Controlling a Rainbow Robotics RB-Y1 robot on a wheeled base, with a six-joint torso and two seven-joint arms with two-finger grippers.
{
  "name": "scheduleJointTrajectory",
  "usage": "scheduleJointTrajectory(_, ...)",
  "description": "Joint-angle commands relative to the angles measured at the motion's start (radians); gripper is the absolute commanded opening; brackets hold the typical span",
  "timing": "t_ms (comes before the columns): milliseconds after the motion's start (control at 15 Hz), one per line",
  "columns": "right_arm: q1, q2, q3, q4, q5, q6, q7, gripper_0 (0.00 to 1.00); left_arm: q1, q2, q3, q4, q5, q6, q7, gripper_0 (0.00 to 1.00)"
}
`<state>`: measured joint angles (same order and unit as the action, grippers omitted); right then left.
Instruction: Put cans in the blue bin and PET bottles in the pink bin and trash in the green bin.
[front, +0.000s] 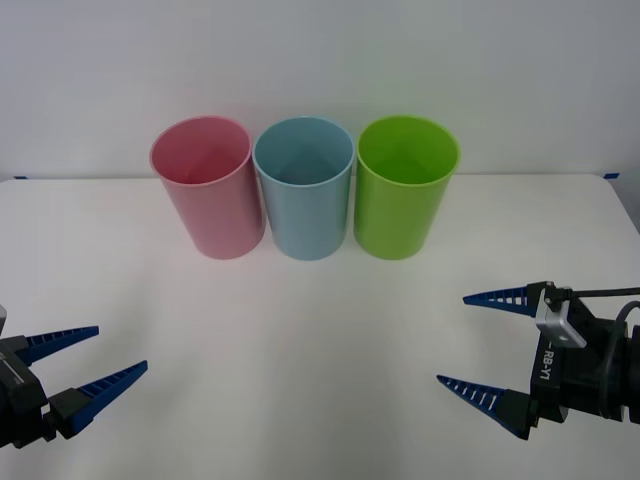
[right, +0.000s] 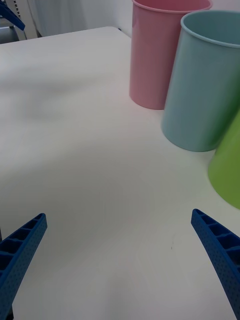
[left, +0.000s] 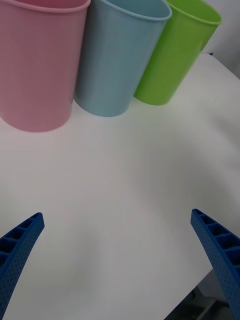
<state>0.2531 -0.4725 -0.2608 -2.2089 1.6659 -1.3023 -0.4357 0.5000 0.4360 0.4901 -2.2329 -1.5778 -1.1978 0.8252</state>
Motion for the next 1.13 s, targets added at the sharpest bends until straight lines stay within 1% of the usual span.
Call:
scheduleJointTrajectory(67,0.000,0.000,0.000,0.000,0.000,0.000,0.000,1.00,0.038,0.000,-0.025,0.002,-0.013,0.003,-0.021,1.00)
scheduleJointTrajectory(400,0.000,0.000,0.000,0.000,0.000,0.000,0.000,1.00,0.072,-0.008,-0.080,0.006,-0.067,0.014,-0.040,1.00)
scheduleJointTrajectory(1133,0.000,0.000,0.000,0.000,0.000,0.000,0.000,1.00,0.075,-0.011,-0.093,0.006,-0.068,0.014,-0.043,1.00)
